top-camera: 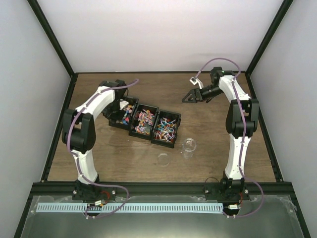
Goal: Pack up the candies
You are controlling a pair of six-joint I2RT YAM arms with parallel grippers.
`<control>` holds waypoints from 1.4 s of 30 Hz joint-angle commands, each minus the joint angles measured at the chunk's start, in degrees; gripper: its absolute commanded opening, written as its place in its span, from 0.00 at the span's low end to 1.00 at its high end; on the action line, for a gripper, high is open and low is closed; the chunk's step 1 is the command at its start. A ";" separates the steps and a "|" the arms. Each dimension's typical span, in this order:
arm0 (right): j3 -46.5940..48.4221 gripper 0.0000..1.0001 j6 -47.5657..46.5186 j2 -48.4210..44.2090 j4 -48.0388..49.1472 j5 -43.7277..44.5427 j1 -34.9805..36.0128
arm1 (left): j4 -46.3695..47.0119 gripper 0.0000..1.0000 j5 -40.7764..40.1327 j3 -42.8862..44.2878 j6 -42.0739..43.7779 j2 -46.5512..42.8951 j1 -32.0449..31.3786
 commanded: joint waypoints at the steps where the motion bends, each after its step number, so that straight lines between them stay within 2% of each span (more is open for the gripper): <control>1: 2.90 0.96 -1.02 -0.02 -1.23 -1.14 0.23 | 4.51 0.04 2.27 -3.85 -0.53 -0.65 -0.18; 7: 5.64 0.95 4.19 1.34 4.51 -4.82 0.69 | 5.25 0.04 2.54 -6.71 -0.59 -3.47 -0.18; 12: 11.60 0.94 5.43 4.43 5.59 -5.72 4.98 | 6.23 0.04 2.08 -6.60 -0.75 -3.01 -0.06; 15: 10.44 0.94 6.30 3.98 7.19 -8.18 5.75 | 8.01 0.04 1.17 -5.63 -0.60 -1.40 0.01; 20: 9.43 0.94 5.51 3.57 6.90 -7.05 5.72 | 12.01 0.04 1.61 -5.29 -1.12 -0.57 -0.01; 30: 7.01 0.94 5.19 2.37 7.13 -6.44 5.76 | 21.69 0.04 3.78 -9.95 -1.54 -0.02 -0.01; 42: 7.11 0.94 5.33 2.64 7.01 -6.36 5.72 | 35.48 0.04 4.93 -18.57 3.46 -2.75 0.16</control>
